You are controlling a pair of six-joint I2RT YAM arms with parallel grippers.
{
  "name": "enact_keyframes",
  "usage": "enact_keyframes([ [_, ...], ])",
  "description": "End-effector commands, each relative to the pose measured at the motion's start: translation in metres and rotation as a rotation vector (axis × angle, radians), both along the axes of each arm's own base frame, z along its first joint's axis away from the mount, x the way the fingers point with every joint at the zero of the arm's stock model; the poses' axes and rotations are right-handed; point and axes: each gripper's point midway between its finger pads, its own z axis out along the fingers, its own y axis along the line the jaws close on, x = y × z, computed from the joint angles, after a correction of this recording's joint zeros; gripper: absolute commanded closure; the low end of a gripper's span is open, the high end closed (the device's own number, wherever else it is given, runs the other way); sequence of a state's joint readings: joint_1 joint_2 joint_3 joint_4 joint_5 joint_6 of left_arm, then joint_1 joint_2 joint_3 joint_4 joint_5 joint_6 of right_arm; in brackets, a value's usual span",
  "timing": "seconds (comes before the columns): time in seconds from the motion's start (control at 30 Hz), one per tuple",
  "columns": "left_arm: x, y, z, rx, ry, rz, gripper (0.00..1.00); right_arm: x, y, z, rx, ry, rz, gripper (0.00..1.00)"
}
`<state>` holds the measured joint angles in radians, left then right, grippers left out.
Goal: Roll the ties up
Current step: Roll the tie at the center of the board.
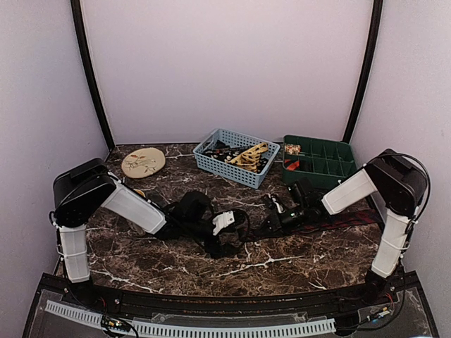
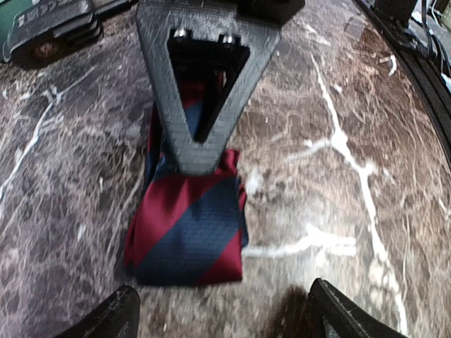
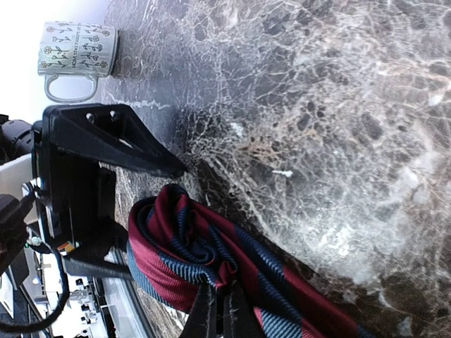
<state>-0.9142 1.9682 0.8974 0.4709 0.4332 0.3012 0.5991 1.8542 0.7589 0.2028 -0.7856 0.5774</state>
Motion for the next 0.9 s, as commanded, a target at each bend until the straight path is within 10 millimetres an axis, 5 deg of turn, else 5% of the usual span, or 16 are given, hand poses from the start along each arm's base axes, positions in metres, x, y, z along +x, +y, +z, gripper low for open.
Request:
enact_keyframes([
  [0.0,-0.002,-0.024,0.005,-0.104,-0.001,0.024,0.14,-0.004,-0.017,-0.029,-0.091,0.026,-0.042,1.00],
  [0.2,0.017,-0.042,-0.001,-0.144,-0.036,0.059,0.20,-0.004,-0.018,-0.036,-0.094,0.036,-0.049,1.00],
  [0.3,0.018,-0.045,-0.009,-0.128,-0.034,0.047,0.34,-0.003,-0.016,-0.034,-0.077,0.038,-0.048,1.00],
  [0.57,0.007,-0.009,-0.011,-0.045,-0.037,0.056,0.71,-0.005,0.009,-0.015,0.002,0.036,-0.017,1.00],
  [0.73,0.002,0.021,-0.017,0.010,-0.016,0.077,0.77,-0.005,0.026,0.003,0.066,0.042,0.004,0.83],
  [0.87,-0.001,0.027,-0.023,0.037,-0.003,0.079,0.77,-0.005,0.038,0.013,0.101,0.038,0.031,0.86],
])
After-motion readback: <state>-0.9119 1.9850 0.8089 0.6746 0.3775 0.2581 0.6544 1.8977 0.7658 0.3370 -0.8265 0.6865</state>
